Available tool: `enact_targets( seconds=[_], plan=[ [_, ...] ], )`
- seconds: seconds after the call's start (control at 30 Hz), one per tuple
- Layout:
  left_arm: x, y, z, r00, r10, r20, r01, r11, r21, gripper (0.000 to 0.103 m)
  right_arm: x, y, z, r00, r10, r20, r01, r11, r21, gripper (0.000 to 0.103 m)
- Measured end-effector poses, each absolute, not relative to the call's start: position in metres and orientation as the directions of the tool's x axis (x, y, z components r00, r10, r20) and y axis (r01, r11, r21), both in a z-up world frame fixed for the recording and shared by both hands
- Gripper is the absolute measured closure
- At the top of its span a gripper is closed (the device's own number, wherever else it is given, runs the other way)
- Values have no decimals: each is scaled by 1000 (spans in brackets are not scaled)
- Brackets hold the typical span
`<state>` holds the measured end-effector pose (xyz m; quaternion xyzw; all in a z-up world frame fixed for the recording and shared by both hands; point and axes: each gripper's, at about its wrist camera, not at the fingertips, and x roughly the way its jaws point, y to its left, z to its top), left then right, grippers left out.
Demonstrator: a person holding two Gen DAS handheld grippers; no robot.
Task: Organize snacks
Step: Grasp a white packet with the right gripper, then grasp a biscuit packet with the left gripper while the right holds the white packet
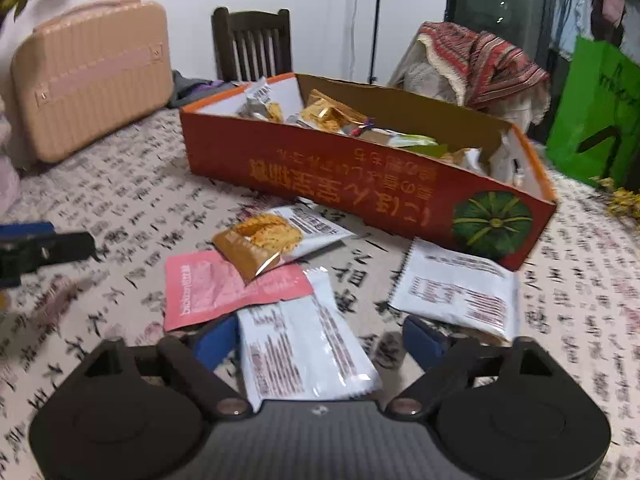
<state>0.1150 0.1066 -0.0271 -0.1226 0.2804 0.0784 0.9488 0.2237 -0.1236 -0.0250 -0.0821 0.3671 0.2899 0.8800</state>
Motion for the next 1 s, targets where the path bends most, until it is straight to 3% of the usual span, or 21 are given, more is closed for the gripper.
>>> enact_targets(
  seconds=[0.07,0.13,0.17,0.3,0.63,1.0],
  plan=[
    [115,107,-28,831,76,-551,-218,956,-197,0,223,-124,-25,569,452,-687,-572,817,64,29],
    [115,108,-28,831,74,-551,-220,954,-203,0,220,-125,-25,569,468,-676,-583,809,70,40],
    [116,108,-28,831,73,-552,-220,954,-205,0,219,-124,-24,567,476,-672,-591,803,71,51],
    [116,110,-28,830,75,-553,-226,951,-210,0,211,-129,-21,566,492,-662,-596,798,84,61],
    [119,100,-20,822,91,-562,-224,959,-172,0,195,-178,-5,677,463,-572,-486,865,125,63],
    [163,39,3,804,16,-594,-69,995,-67,0,214,-244,-14,789,311,-530,-242,950,198,62]
  ],
)
